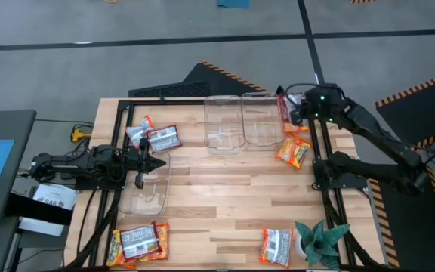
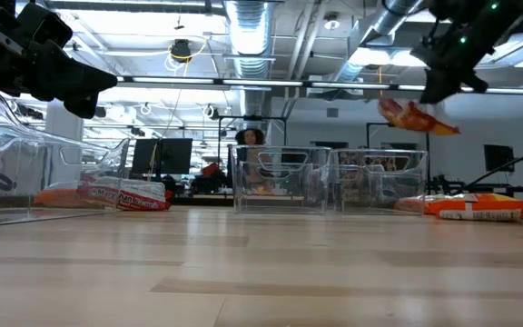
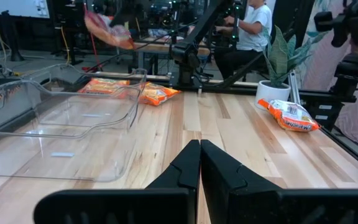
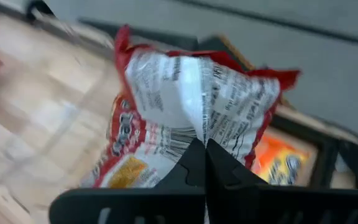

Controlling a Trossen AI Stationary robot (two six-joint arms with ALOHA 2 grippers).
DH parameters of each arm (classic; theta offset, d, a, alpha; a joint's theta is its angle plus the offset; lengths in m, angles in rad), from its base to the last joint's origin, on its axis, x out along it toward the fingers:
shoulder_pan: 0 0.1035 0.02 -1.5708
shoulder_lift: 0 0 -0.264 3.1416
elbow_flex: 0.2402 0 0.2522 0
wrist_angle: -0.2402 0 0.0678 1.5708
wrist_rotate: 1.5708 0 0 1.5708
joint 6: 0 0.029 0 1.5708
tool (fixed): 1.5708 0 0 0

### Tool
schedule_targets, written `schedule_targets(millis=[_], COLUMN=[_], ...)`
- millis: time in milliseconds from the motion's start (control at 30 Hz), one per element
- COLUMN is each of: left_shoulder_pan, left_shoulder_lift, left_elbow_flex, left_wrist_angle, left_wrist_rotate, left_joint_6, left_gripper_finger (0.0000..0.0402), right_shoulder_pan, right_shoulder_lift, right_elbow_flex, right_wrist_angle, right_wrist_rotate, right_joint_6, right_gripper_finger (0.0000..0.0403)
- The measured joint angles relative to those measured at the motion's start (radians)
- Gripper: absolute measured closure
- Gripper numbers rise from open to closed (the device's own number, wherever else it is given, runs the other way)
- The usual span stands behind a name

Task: Sort Maruchan noodles
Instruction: Put the red noodle pack into the top right transparent bin

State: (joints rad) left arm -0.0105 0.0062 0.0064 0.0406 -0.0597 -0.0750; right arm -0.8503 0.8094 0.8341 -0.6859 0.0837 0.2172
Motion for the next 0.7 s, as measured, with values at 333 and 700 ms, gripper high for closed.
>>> schedule_targets(millis=[333,700], left_shoulder_pan=[0.0,0.0], left_shoulder_lift=[0.0,0.0], left_elbow_flex=[0.0,0.0], left_wrist_angle=[0.0,0.0], left_wrist_rotate=[0.0,0.0], left_joint_6=[0.0,0.0], left_gripper_finger=[0.0401,0.0401], right_shoulder_pan=[0.193,0.346], right_shoulder_lift=[0.108,0.386], right_elbow_flex=[0.001,0.001], right_wrist_angle=[0.165,0.258], right_wrist_rotate=[-0.003,0.077], right_joint_6=[0.019,-0.028], right_gripper_finger=[0.0396,0.0387])
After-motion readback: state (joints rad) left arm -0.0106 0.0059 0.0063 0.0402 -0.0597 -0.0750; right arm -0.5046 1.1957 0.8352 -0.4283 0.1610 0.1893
